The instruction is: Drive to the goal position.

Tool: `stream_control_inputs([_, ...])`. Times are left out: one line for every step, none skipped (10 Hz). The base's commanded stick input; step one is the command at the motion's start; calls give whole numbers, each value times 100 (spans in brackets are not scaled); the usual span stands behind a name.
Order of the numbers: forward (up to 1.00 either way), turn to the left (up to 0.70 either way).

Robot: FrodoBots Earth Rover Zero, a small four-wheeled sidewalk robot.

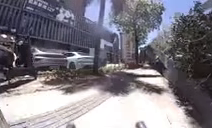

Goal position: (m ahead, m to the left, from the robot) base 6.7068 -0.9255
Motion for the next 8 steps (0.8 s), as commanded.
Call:
stream_control_inputs([70,-14])
stream_control_inputs([70,-14])
stream_control_inputs([70,-14])
stream_control_inputs([70,-14])
stream_control_inputs([70,-14])
stream_control_inputs([70,-14])
stream_control_inputs([70,-14])
stream_control_inputs([70,-14])
